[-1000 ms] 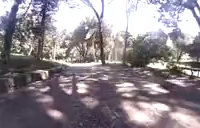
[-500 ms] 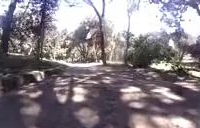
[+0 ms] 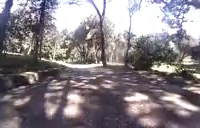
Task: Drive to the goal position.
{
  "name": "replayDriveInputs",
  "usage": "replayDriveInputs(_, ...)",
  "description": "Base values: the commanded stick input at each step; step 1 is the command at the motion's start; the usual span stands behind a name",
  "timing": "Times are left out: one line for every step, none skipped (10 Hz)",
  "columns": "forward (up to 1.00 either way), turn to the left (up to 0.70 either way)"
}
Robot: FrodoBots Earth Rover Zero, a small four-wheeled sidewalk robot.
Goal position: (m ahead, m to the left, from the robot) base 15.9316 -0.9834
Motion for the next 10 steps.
replayDriveInputs(0.85, 0.0)
replayDriveInputs(0.85, 0.0)
replayDriveInputs(0.85, 0.0)
replayDriveInputs(0.85, 0.0)
replayDriveInputs(0.85, 0.0)
replayDriveInputs(0.85, 0.0)
replayDriveInputs(0.85, 0.0)
replayDriveInputs(0.85, 0.0)
replayDriveInputs(0.85, 0.31)
replayDriveInputs(0.85, 0.1)
